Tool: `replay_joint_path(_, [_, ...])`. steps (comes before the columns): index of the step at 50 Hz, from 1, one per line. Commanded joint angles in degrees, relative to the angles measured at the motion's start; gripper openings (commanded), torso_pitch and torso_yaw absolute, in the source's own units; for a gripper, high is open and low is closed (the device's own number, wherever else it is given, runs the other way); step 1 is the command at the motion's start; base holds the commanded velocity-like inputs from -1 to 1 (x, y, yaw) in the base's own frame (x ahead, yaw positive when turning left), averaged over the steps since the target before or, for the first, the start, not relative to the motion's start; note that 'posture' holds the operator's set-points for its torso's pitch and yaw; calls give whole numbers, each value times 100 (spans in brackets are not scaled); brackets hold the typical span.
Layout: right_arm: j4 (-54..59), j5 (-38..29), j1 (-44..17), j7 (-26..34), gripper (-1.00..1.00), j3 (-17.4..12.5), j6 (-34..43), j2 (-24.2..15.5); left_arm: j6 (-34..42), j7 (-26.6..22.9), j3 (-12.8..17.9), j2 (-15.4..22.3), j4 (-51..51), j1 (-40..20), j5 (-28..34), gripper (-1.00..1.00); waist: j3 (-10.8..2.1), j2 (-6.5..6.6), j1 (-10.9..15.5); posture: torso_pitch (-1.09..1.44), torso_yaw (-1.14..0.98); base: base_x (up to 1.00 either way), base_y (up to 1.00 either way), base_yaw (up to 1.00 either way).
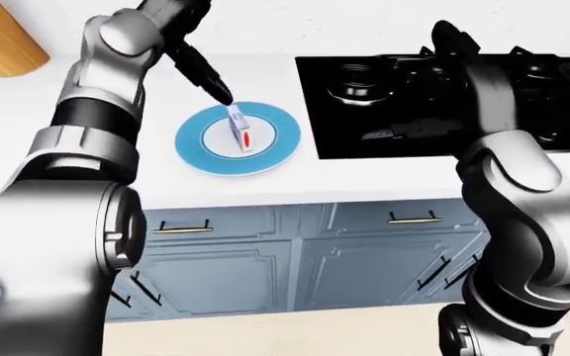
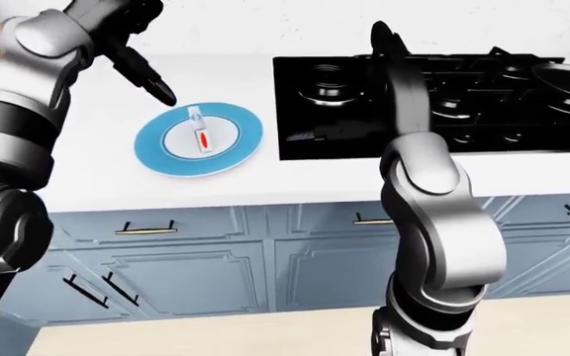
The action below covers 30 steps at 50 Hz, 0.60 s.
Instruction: Pick the cream cheese stick from the plate and place it in the pan.
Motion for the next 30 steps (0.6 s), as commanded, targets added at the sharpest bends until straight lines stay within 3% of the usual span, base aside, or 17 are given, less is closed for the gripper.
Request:
replay_joint_path(1, [-122, -10, -187, -21, 100, -46, -163, -55, -355, 3, 89, 67, -162, -278, 234, 100, -170, -3, -1, 0, 0, 0, 0, 0])
replay_joint_path(4, [-80, -10, -171, -22, 100, -45, -204, -68, -1128, -14, -223, 168, -58, -296, 963, 100, -163, -5, -7, 0, 0, 0, 0, 0])
replay_joint_path(12, [-106, 25, -186, -36, 100, -79, -171, -95, -2306, -264, -305, 212, 86, -475, 2137, 100, -160, -33, -4, 0, 0, 0, 0, 0])
replay_joint_path(16, [-110, 35, -189, -50, 100, -66, -169, -94, -2965, 224, -554, 224, 156, -445, 3008, 100, -151, -37, -8, 0, 0, 0, 0, 0])
replay_joint_path(26, [-62, 49, -169, -51, 100, -77, -229, -113, -3606, 1250, -608, 28, 292, -384, 4474, 100, -162, -34, -20, 0, 0, 0, 0, 0])
replay_joint_path(30, [-34, 49, -131, -48, 100, -77, -283, -112, -3840, 1882, -711, -9, 328, -394, 5107, 100, -165, -31, -30, 0, 0, 0, 0, 0])
